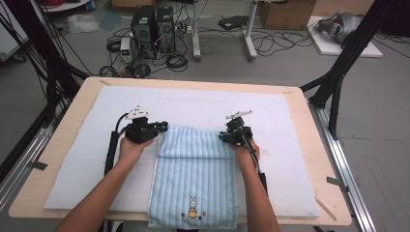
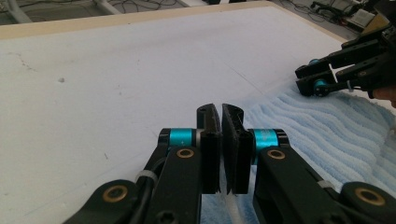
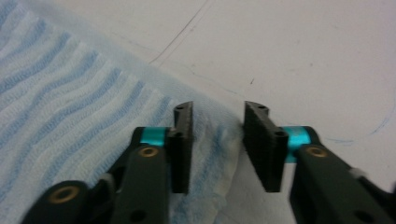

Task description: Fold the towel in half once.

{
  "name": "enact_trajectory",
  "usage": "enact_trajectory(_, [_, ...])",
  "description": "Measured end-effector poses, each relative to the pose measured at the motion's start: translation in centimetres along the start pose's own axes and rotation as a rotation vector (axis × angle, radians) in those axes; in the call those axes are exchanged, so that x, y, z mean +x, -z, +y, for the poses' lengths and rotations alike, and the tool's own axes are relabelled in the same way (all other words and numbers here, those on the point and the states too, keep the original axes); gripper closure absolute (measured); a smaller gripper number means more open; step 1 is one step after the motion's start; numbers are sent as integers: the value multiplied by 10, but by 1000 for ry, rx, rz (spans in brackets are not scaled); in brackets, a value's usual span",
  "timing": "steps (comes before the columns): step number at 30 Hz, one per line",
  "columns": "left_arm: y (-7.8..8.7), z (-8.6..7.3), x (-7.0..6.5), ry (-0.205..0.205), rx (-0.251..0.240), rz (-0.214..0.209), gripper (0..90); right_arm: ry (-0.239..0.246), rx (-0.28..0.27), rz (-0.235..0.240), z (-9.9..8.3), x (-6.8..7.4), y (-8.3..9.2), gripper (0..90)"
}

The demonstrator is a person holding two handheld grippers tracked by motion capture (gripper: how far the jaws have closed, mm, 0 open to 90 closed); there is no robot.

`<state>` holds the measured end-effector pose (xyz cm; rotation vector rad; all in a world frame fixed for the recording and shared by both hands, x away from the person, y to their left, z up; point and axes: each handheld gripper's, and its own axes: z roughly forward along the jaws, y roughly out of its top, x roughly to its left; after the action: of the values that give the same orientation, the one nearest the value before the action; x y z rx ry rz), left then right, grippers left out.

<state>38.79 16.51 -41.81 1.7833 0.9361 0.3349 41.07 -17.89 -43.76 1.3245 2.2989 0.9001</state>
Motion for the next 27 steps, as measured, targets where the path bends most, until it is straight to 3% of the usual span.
enact_trajectory(1, [0, 0, 0, -2, 2, 0, 856, 11, 1, 12, 0, 1, 0, 813])
enact_trajectory(3, [1, 1, 0, 3, -3, -5, 856, 60, 7, -5, 2, 5, 1, 834])
enact_trajectory(5, [4, 2, -1, 6, -11, -12, 856, 77, 4, -18, 2, 7, 3, 835])
enact_trajectory(12, [14, 5, -5, 6, -16, -29, 856, 42, -93, -16, 1, 1, 28, 833])
enact_trajectory(16, [26, 7, -15, -12, -27, -41, 855, 68, -136, -13, -4, 7, 45, 833])
enact_trajectory(19, [36, 0, -24, -27, -25, -38, 855, 101, -165, -11, -10, 12, 57, 832])
enact_trajectory(27, [58, -24, -45, -17, -16, -81, 855, 117, -213, 17, -41, 30, 85, 830])
